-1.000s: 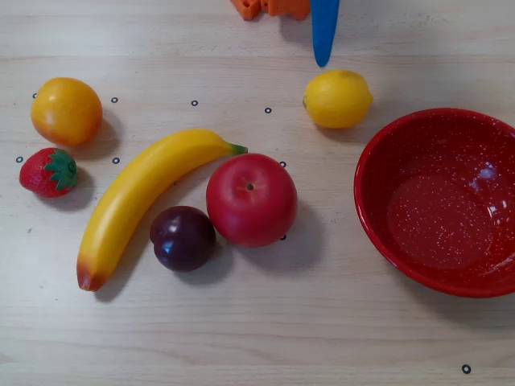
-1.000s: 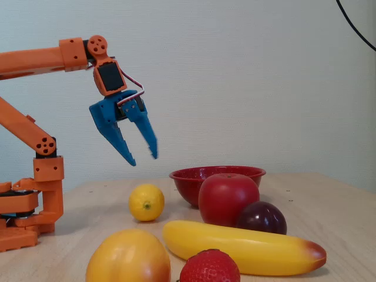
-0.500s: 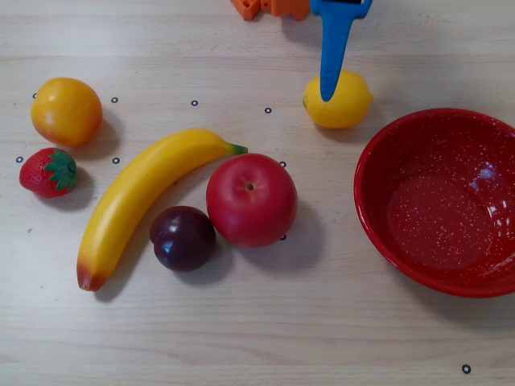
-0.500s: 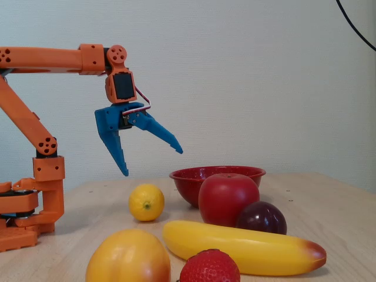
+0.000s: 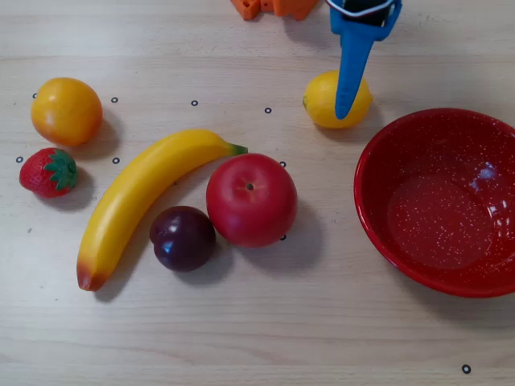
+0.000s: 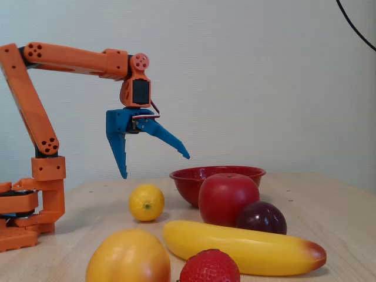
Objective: Put the lemon in the red bowl.
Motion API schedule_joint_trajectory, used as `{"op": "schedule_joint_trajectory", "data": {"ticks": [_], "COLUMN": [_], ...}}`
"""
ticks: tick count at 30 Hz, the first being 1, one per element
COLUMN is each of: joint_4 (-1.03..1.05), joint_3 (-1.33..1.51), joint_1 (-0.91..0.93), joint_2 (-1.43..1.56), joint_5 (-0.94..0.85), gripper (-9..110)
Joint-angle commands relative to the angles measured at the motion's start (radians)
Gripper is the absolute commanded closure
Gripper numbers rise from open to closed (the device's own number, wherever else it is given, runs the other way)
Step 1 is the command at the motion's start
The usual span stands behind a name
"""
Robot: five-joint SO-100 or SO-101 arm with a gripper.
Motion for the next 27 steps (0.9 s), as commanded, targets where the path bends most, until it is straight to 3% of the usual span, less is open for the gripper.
{"op": "schedule_joint_trajectory", "data": {"ticks": [1,27], "joint_4": [0.023,0.074], "joint_3": [-0.1,-0.115], "joint_1": [0.032,0.054], "joint_2": [0.009,-0.252], "joint_5": [-0.044,-0.018], "gripper": [46,41]}}
